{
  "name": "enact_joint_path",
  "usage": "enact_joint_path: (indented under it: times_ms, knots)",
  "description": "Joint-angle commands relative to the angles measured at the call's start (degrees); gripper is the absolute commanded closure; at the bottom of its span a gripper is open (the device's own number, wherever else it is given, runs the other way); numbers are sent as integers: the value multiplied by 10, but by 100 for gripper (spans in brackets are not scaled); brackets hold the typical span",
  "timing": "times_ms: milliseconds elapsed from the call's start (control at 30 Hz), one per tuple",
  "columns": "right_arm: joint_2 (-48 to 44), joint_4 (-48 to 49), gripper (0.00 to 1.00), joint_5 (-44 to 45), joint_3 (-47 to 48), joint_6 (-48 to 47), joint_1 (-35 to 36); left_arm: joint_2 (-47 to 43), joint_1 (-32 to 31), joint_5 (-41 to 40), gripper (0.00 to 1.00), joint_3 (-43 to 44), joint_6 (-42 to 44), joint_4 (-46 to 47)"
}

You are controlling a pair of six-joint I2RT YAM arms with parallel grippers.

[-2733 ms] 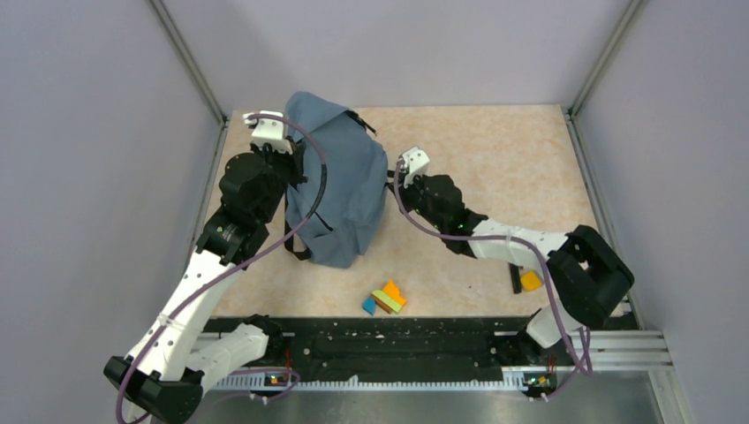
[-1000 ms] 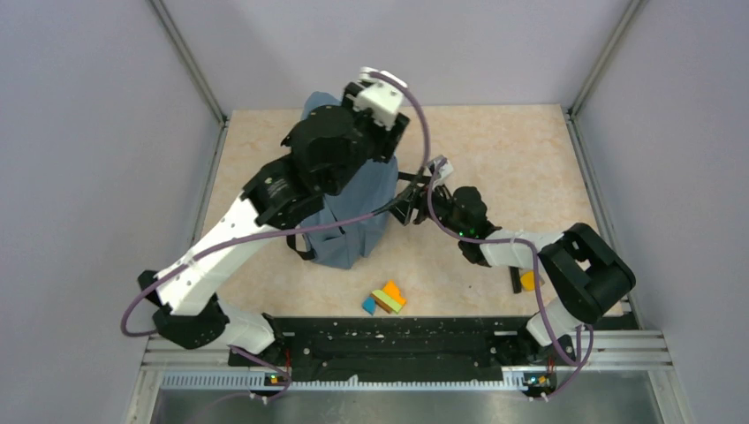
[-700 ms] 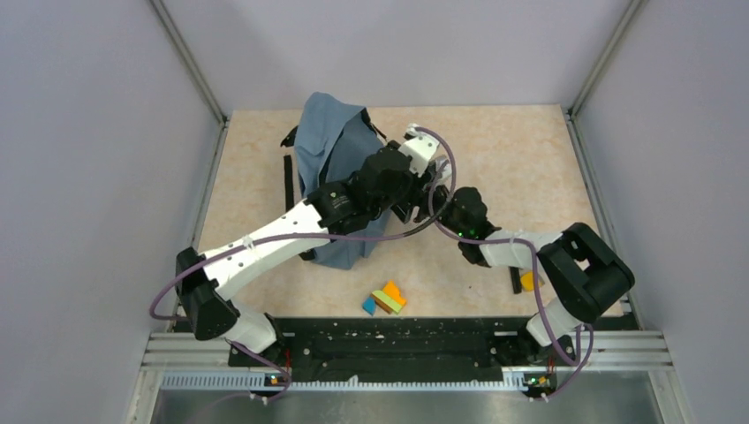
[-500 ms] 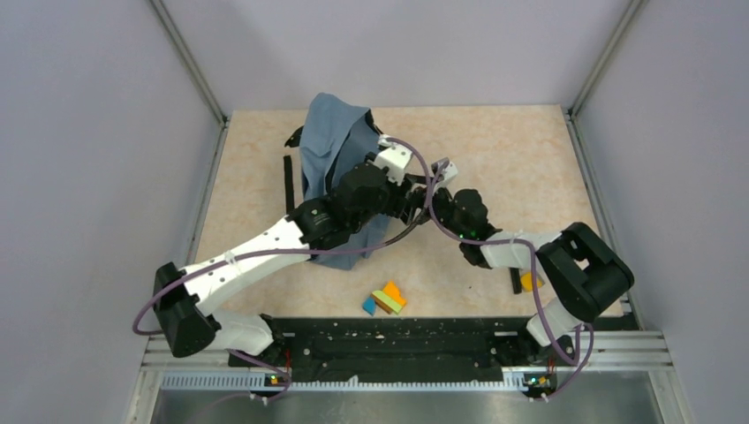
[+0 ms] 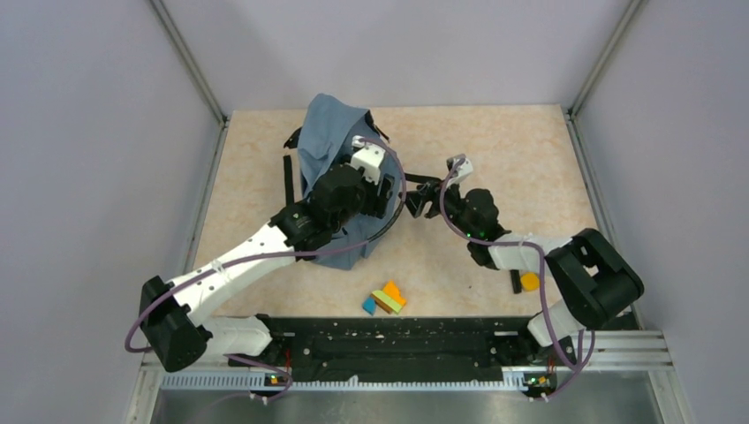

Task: Pack the student bag
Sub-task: Unzip the student bag at the center of the board.

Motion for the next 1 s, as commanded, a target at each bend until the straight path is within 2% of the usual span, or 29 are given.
enact_joint_path:
  times_ms: [0, 333, 467, 600, 700, 800, 900, 967]
  knots:
    - [-3, 24, 35, -14, 34, -22, -7, 10, 5, 37, 28, 3, 43, -16]
    - [36, 0, 36, -68, 116, -28, -10, 38, 3, 35, 21, 20, 102, -54]
    - [59, -29, 37, -88, 153, -25, -10, 64, -2, -13, 21, 37, 104, -72]
    - [74, -40, 38, -86, 163, -25, -10, 96, -13, -94, 22, 58, 103, -100]
    - [69, -57, 38, -69, 158, -27, -10, 112, -16, -166, 28, 70, 87, -122]
    - [56, -100, 38, -42, 155, -37, -10, 128, -17, -215, 44, 83, 73, -146]
    - [45, -135, 38, -20, 149, -41, -10, 134, -18, -222, 54, 84, 66, -154]
    - [42, -153, 38, -16, 148, -41, -10, 131, -18, -218, 58, 82, 67, -151]
